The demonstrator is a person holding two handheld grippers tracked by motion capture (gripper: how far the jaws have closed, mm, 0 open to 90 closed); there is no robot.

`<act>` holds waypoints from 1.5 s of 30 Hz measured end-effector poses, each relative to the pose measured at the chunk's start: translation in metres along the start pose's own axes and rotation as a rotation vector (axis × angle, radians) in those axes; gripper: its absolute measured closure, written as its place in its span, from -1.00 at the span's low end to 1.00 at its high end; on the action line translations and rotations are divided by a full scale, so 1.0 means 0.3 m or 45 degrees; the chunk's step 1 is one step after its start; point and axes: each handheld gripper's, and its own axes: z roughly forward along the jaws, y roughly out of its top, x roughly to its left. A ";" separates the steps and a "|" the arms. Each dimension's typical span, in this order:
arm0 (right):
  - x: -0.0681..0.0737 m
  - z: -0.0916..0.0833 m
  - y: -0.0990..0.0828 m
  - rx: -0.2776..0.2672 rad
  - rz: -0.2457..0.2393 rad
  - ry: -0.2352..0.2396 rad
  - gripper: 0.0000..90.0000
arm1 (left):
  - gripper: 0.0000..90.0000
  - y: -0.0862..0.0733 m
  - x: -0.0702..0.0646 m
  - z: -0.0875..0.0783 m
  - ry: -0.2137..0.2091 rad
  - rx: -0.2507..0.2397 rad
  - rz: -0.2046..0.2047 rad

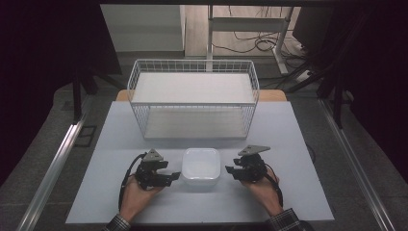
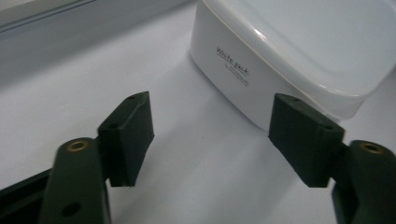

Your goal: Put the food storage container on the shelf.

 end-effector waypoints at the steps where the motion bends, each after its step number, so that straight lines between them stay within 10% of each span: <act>1: -0.007 -0.005 -0.001 -0.011 0.004 -0.002 0.01 | -0.43 -0.001 0.007 -0.001 -0.008 0.001 -0.008; 16: -0.030 -0.042 0.015 -0.092 0.051 0.030 -0.43 | -0.65 0.030 0.051 -0.067 -0.084 -0.091 -0.083; 26: 0.014 -0.070 0.074 -0.134 0.065 0.094 -0.40 | -0.55 0.097 0.004 -0.058 -0.137 -0.120 -0.017; 34: 0.065 -0.015 0.108 -0.090 0.061 0.153 -0.46 | -0.55 0.138 -0.024 0.012 -0.181 -0.104 -0.003; 45: 0.070 0.063 0.095 0.063 0.159 0.321 -0.54 | -0.43 0.117 -0.009 0.078 -0.329 -0.002 -0.108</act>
